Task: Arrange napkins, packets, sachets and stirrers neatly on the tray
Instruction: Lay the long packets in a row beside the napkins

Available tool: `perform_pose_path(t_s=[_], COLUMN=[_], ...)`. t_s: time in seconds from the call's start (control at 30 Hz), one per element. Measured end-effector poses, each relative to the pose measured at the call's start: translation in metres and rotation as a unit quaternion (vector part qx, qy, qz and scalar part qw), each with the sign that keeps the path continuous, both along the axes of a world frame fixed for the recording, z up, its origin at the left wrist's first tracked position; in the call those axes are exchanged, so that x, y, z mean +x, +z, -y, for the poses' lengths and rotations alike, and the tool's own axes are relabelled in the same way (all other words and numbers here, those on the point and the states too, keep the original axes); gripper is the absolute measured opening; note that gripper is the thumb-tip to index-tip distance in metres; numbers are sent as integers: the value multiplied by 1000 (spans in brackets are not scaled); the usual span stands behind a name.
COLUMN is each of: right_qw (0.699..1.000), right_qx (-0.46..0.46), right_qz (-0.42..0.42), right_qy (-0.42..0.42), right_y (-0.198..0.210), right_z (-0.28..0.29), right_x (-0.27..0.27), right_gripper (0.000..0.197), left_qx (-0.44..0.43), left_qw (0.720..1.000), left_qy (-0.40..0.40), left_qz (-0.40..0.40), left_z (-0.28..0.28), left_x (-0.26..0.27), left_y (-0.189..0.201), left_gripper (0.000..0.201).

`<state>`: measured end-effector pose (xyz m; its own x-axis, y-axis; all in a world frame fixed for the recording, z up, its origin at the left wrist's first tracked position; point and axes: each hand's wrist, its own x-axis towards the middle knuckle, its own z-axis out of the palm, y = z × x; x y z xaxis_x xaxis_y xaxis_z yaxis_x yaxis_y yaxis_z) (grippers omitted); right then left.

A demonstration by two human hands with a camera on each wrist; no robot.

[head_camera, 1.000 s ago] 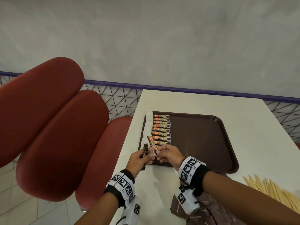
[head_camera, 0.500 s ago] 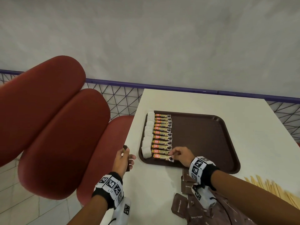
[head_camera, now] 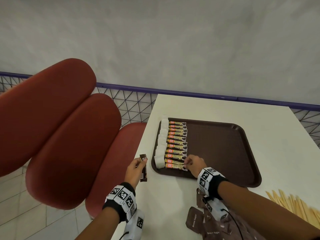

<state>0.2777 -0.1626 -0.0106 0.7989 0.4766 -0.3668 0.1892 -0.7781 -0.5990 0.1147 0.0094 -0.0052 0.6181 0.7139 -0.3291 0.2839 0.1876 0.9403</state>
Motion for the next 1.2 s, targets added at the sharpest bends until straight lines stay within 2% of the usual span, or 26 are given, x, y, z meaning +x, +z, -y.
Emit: perform_pose_path(t_s=[0.37,0.43,0.5,0.57,0.63,0.77,0.87,0.97,1.2], right_qw=[995,994,993,991,991,989,983,965,956], right_qx=[-44,-42,-38,-25,11,70,130,174,257], right_qz=[59,72,92,111,110,58,-69,-165,-132], right_qy=[65,73,71,73,79,115,109,107,43], right_y=[-1,1,5,6,12,24,29,24,22], right_z=[3,4,6,6,5,-2,-9,-13,-7], right_x=[1,0,-1,-3,-8,-19,-30,-36,-30], right_gripper=[31,22,4,18,20,27,35,29,24], left_qx=[-18,-12,-16,-34,-53,-91,-97,-95,-71], left_qw=[999,999,999,999,998,993,988,985,988], left_qy=[-33,-35,-24,-8,2,-29,-65,-83,-100], left_qz=[8,11,22,34,45,73,97,115,91], left_z=[2,3,3,4,5,10,16,20,19], left_x=[1,1,1,1,3,6,9,12,10], left_y=[4,5,5,6,7,11,14,14,11], left_gripper=[7,7,9,9,14,17,21,28,28])
